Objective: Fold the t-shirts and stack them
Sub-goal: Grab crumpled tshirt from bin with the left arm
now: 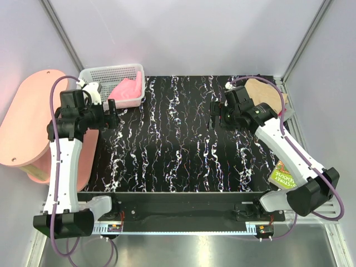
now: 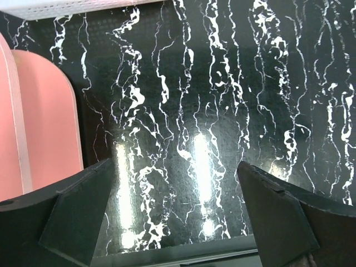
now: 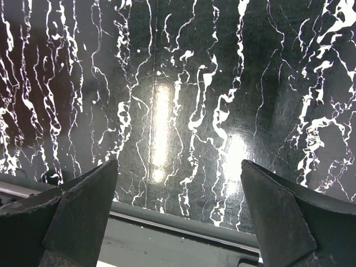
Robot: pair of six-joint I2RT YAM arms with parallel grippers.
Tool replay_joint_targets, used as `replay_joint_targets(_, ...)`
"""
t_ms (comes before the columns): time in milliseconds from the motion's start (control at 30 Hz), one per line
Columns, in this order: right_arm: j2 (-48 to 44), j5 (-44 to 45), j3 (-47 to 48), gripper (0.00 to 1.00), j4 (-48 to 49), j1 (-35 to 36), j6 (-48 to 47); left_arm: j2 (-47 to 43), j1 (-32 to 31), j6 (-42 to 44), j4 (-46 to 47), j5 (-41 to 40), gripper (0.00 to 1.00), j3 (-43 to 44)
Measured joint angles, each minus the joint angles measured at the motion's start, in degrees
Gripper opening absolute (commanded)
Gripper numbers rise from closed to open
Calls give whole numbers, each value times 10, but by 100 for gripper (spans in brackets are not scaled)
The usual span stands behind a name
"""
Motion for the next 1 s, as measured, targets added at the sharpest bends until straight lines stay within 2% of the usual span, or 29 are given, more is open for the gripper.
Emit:
replay_joint_targets(167,-2,-1,-10,100,0,0,-2,18,-5,6,-3,10,99,23)
replay_joint_targets(300,-3,-1,-19,100,2,0,-2,89,-34,15,-7,-19,99,97)
replay_joint_targets(400,-4,-5,-27,100,5,0,-2,183,-56,25,-7,-54,99,195)
replay_joint_targets(567,-5,-6,-38,100,10,0,-1,399,-71,34,-1,-112,99,428)
replay_joint_targets(700,-5,-7,-44,100,17,0,0,531,-73,40,4,-135,99,563)
replay_joint_targets(800,-4,-10,-48,100,22,0,1,590,-74,40,9,-145,99,596)
replay_joint_targets(1000,8,-11,-62,100,38,0,2,679,-77,52,29,-151,99,583)
